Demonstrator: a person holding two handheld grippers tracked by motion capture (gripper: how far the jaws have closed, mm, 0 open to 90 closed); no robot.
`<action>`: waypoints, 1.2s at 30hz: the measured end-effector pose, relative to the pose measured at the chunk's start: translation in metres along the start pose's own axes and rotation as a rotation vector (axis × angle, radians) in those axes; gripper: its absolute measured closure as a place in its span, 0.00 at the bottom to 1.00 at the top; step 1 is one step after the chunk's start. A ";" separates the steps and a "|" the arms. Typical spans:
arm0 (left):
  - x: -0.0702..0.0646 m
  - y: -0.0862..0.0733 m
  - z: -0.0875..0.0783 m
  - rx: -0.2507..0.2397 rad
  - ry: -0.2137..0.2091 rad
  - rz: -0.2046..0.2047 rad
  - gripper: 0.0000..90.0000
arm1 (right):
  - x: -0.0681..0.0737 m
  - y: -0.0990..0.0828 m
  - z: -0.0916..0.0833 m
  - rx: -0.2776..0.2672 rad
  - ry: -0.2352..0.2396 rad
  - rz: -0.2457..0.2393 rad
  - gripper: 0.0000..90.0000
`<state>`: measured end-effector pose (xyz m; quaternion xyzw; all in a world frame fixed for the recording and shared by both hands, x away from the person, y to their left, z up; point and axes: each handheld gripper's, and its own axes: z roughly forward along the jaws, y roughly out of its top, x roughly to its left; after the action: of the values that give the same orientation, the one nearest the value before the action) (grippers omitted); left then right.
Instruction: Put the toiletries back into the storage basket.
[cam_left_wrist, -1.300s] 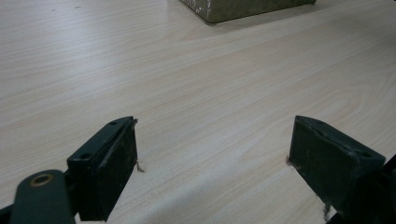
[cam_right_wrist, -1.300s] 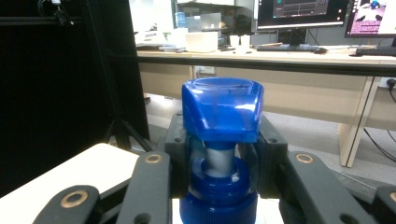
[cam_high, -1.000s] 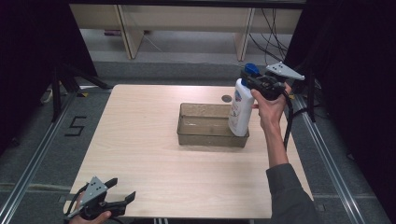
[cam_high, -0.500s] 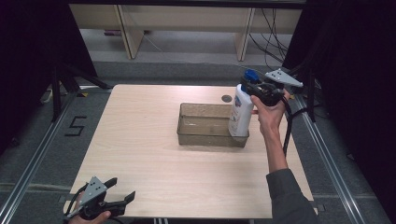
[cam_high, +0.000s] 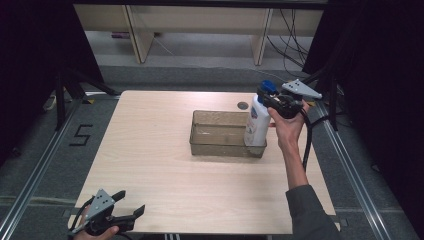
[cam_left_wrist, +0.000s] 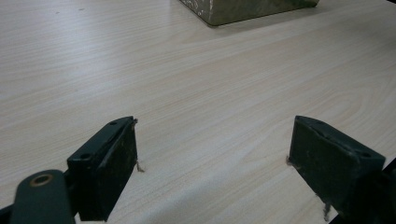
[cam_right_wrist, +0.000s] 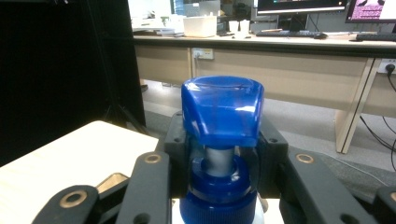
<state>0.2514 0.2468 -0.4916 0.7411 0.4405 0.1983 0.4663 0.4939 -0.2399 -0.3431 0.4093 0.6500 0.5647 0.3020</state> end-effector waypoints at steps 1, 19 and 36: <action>0.000 0.000 0.000 0.000 0.000 0.000 0.16 | -0.002 -0.001 0.001 -0.002 0.007 -0.019 0.73; 0.002 0.000 -0.002 0.023 0.004 0.022 0.17 | 0.005 -0.007 -0.006 0.019 -0.010 -0.048 0.66; 0.002 0.000 -0.001 0.019 0.001 0.017 0.17 | 0.003 -0.012 -0.021 0.012 0.012 0.012 0.38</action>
<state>0.2519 0.2487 -0.4915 0.7493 0.4362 0.1984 0.4571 0.4723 -0.2474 -0.3507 0.4116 0.6526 0.5649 0.2925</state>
